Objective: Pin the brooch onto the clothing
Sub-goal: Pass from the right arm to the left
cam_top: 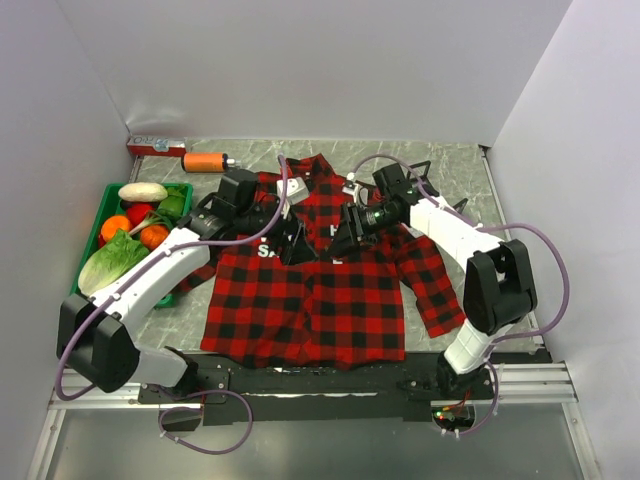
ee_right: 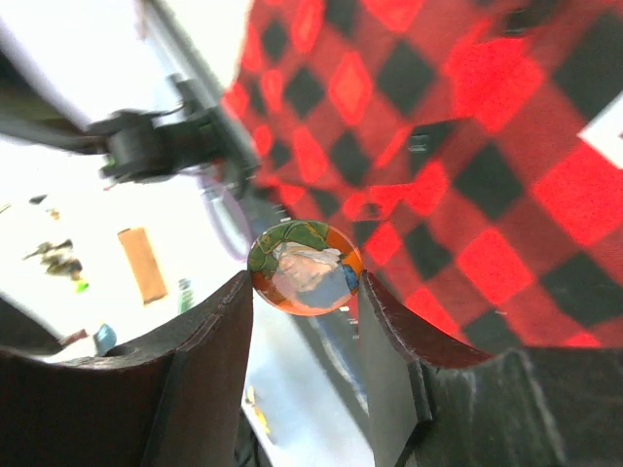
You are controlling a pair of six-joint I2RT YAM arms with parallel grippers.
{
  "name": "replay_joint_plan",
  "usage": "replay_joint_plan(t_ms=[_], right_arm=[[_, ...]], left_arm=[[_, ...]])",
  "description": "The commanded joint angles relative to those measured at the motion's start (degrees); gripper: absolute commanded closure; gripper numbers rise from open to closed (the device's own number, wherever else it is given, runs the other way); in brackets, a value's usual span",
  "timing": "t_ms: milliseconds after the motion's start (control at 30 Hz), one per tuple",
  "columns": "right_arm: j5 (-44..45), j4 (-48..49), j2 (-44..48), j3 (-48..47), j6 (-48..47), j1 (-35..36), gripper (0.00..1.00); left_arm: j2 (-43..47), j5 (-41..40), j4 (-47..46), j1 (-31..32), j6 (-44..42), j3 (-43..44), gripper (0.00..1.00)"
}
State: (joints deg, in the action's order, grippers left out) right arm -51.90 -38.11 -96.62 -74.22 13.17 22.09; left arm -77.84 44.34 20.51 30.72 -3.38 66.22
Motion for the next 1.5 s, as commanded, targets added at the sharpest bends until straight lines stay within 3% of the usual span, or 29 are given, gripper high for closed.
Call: replay_joint_plan(t_ms=[0, 200, 333, 667, 833, 1133, 1467], right_arm=[[-10.32, 1.63, 4.95, -0.05, 1.51, -0.20, 0.65], [-15.15, -2.76, 7.32, -1.72, 1.07, -0.11, 0.65], [-18.32, -0.74, 9.68, 0.03, 3.79, -0.11, 0.65], [-22.19, -3.54, 12.51, -0.93, 5.56, 0.94, 0.65], [-24.21, -6.45, 10.93, -2.59, 4.41, 2.26, 0.65], [-26.15, -11.98, 8.73, -4.88, 1.78, 3.40, 0.66], [-26.85, -11.64, 8.03, -4.18, 2.13, 4.89, 0.66]], left_arm=[[1.46, 7.96, 1.73, -0.31, -5.68, 1.11, 0.02], [4.98, 10.67, -2.40, -1.01, -3.92, -0.47, 0.01], [6.12, 12.70, -5.22, -1.10, -2.16, -1.26, 0.05], [8.58, 16.92, -12.42, -1.10, 1.70, -3.90, 0.28], [9.90, 18.59, -19.97, -1.01, 6.18, -7.23, 0.27], [8.94, 23.95, -22.96, -0.14, 6.18, -8.82, 0.24], [9.64, 20.97, -30.80, 1.97, 8.48, -12.16, 0.22]])
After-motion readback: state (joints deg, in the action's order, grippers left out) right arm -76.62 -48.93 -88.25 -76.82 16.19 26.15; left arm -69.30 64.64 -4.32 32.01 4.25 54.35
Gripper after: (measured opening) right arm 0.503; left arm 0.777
